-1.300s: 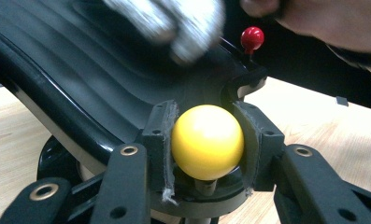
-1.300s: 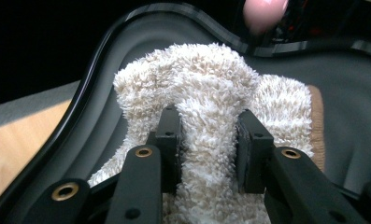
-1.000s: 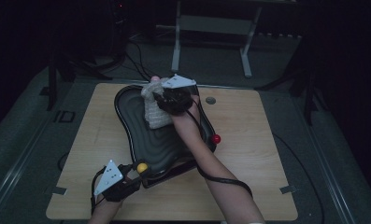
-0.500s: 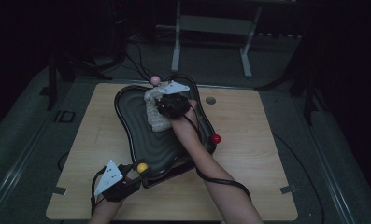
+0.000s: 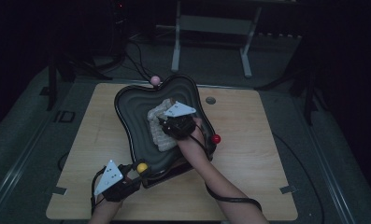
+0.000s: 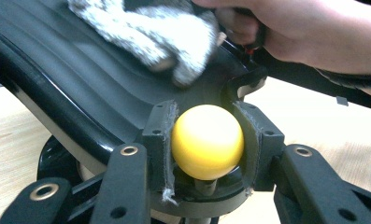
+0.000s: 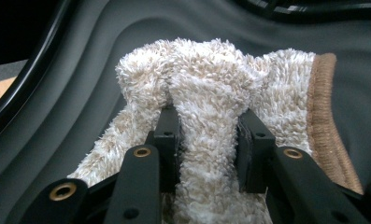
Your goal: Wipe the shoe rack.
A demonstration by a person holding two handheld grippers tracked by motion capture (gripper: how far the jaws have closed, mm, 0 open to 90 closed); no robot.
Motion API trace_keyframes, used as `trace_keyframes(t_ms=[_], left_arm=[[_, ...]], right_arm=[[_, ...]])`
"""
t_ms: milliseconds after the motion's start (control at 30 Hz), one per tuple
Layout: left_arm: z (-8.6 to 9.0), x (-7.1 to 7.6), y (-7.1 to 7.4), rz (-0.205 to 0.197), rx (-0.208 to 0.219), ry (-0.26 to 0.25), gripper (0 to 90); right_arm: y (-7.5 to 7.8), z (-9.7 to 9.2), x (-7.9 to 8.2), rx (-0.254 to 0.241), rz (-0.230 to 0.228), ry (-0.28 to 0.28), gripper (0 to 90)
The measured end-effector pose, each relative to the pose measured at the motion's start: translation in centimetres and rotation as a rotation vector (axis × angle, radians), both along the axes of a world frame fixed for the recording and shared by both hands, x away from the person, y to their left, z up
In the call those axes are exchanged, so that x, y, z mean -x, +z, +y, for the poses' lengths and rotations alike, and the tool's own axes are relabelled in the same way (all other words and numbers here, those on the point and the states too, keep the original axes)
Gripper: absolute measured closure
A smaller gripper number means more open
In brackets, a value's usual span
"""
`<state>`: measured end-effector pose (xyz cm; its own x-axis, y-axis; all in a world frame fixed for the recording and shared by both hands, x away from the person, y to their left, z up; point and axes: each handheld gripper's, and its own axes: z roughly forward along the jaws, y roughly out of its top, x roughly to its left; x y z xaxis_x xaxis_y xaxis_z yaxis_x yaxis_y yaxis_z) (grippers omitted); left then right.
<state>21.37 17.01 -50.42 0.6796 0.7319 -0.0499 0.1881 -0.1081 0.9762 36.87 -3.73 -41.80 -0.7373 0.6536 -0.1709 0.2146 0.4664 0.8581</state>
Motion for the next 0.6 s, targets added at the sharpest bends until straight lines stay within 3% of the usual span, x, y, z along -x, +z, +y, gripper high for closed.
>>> trace_keyframes(t_ms=[600], left_arm=[[-0.1, 0.0, 0.0, 0.003, 0.0, 0.004, 59.9]], right_arm=[[-2.3, -2.3, 3.9, 0.025, 0.014, 0.05, 66.1]])
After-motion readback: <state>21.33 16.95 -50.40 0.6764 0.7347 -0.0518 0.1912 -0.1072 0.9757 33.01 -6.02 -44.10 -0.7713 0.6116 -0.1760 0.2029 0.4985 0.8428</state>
